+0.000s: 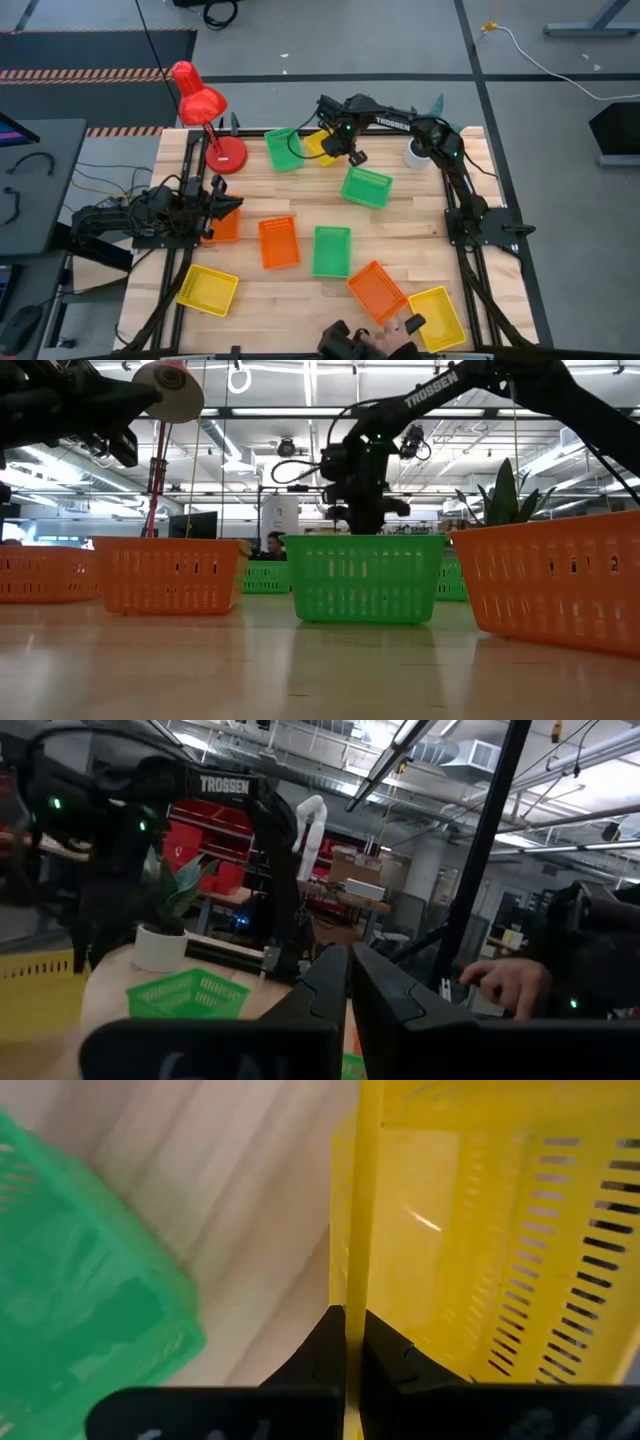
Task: Stack baskets by color
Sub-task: Move the top right yellow bin to the top center of the table, then move the right orange bin to the right of the top yellow bin
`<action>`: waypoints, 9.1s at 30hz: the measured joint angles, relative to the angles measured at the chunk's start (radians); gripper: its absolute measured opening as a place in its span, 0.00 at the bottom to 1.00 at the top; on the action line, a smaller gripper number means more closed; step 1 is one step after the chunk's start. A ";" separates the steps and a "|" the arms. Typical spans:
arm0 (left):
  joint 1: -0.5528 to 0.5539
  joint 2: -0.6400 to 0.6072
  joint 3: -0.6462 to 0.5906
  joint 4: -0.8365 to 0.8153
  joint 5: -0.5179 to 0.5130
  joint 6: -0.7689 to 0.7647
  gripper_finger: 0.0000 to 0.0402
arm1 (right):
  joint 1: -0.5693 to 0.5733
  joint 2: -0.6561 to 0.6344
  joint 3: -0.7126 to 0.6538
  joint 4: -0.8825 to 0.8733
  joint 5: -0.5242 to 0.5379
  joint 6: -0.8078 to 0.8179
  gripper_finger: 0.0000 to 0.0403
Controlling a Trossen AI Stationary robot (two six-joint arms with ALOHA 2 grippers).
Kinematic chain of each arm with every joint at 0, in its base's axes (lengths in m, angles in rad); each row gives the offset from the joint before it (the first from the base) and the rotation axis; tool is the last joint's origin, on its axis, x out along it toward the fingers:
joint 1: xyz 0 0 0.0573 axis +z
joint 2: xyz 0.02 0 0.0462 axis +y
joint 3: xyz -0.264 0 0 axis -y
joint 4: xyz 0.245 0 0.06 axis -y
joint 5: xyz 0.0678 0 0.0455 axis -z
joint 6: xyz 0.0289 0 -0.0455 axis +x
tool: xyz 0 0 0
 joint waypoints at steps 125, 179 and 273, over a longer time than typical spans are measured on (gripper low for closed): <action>0.000 0.000 0.000 -0.035 -0.116 -0.175 0.03 | 0.073 -0.195 -0.476 0.671 -0.046 0.657 0.03; 0.000 0.023 0.089 -0.327 -0.514 -0.353 0.01 | -0.071 -0.135 -0.463 0.621 0.139 1.464 0.27; 0.532 1.132 0.950 -1.065 -0.016 0.132 0.05 | -0.002 -0.693 -0.632 0.221 -0.103 2.050 0.00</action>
